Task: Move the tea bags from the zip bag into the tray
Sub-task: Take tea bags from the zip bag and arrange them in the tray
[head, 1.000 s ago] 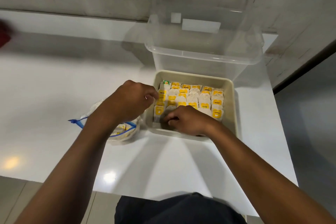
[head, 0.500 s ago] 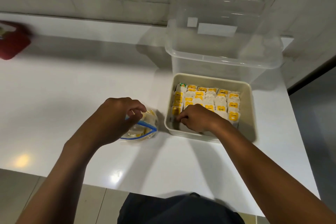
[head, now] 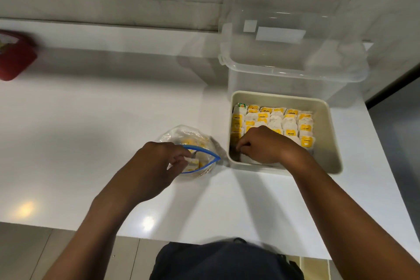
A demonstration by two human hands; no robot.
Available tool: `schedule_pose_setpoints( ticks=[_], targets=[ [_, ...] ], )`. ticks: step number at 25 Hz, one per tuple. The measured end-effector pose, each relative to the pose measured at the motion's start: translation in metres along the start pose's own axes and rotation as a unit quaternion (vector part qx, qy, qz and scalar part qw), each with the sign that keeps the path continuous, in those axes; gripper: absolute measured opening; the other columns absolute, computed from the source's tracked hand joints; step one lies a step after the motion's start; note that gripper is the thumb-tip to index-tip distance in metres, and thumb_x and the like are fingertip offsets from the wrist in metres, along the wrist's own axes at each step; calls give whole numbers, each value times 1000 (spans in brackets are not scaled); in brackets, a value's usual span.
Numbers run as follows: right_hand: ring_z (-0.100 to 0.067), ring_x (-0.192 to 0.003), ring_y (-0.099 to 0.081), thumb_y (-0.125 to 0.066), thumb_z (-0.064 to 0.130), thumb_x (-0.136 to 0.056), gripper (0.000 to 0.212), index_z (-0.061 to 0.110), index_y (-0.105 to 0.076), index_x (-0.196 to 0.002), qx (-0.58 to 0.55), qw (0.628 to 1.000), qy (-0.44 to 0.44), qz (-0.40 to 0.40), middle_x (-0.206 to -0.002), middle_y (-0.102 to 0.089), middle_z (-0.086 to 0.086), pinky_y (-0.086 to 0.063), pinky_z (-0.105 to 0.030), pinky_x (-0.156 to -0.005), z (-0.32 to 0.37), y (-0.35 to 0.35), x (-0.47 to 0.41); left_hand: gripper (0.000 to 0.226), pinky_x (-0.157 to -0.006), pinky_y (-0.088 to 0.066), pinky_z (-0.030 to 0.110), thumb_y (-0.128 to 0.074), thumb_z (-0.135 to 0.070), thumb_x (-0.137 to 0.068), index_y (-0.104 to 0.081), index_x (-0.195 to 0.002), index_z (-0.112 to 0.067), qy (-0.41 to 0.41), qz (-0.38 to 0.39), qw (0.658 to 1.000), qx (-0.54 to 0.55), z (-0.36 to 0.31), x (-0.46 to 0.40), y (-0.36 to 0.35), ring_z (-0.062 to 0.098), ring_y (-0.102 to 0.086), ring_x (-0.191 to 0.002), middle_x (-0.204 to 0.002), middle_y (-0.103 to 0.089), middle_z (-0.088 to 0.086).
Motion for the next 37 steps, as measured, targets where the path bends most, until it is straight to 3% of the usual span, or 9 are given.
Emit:
schedule_pose_setpoints(
  ticks=[4,6,8,10,13,16,20,28,37],
  targets=[
    [-22,-94,-61,-51,23,-93,24,22,-74,-90,-27,988,-26,-147,-93,-72,0,-50,-36,-81,36,22,23,29,-78,-52,33,-53,-21,-98,-68,-118,-36,11,11,999,-39,8,-4,-5,14,-64,-88,-100,-72,-8],
    [-16,-87,-64,-55,21,-93,21,23,-75,-94,-99,977,26,-187,-89,-74,4,-49,-30,-80,71,28,39,38,-77,-52,37,-47,-13,-97,-64,-123,-34,6,42,996,-74,9,-6,-10,22,-63,-86,-100,-71,-2],
    [-12,-84,-65,-56,16,-92,23,24,-76,-99,-143,970,91,-175,-91,-75,5,-46,-23,-77,106,21,47,42,-69,-46,30,-44,-7,-94,-59,-124,-33,15,59,994,-94,12,-7,-10,21,-56,-79,-94,-65,-4],
    [-20,-93,-63,-51,9,-92,29,21,-71,-109,-92,979,106,-147,-103,-73,-2,-41,-26,-75,131,-3,38,41,-67,-35,25,-44,-5,-92,-59,-121,-29,30,60,989,-128,16,-10,-11,21,-53,-81,-92,-61,-4],
    [-32,-106,-61,-49,1,-90,34,12,-62,-120,-20,996,36,-81,-115,-65,-13,-46,-33,-78,145,-42,7,46,-73,-41,28,-49,-6,-89,-58,-128,-29,69,59,980,-178,27,-20,-21,26,-60,-100,-109,-66,2],
    [-32,-112,-61,-52,3,-92,30,9,-62,-120,5,997,-32,-70,-122,-63,-13,-49,-36,-84,145,-55,-18,36,-79,-47,32,-53,-12,-90,-61,-124,-22,104,85,967,-219,36,-25,-33,27,-62,-102,-114,-63,7],
    [-26,-104,-65,-55,11,-91,25,14,-68,-112,23,993,-63,-99,-113,-69,-7,-42,-30,-69,147,-68,-33,24,-71,-39,26,-53,-10,-91,-66,-110,-15,90,85,965,-233,36,-22,-39,25,-63,-100,-110,-66,7],
    [-28,-97,-66,-57,9,-87,21,18,-70,-102,28,979,-117,-162,-104,-70,-5,-38,-31,-64,163,-74,-20,29,-72,-48,31,-53,-11,-89,-65,-114,-21,101,65,980,-160,46,-4,-35,28,-62,-99,-111,-61,7],
    [-28,-92,-63,-46,18,-97,18,16,-63,-102,-46,955,-57,-288,-99,-69,-5,-41,-29,-65,165,-49,5,37,-85,-53,37,-55,-14,-89,-68,-120,-30,65,-36,996,39,44,-1,3,22,-66,-96,-102,-74,-3]
  ],
)
Point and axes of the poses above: each hand's wrist, its own x-axis away from the middle knuckle, its own y-axis out of the back of the hand, z = x × y, the point moved 3 cm from there along -x, towards the middle knuckle
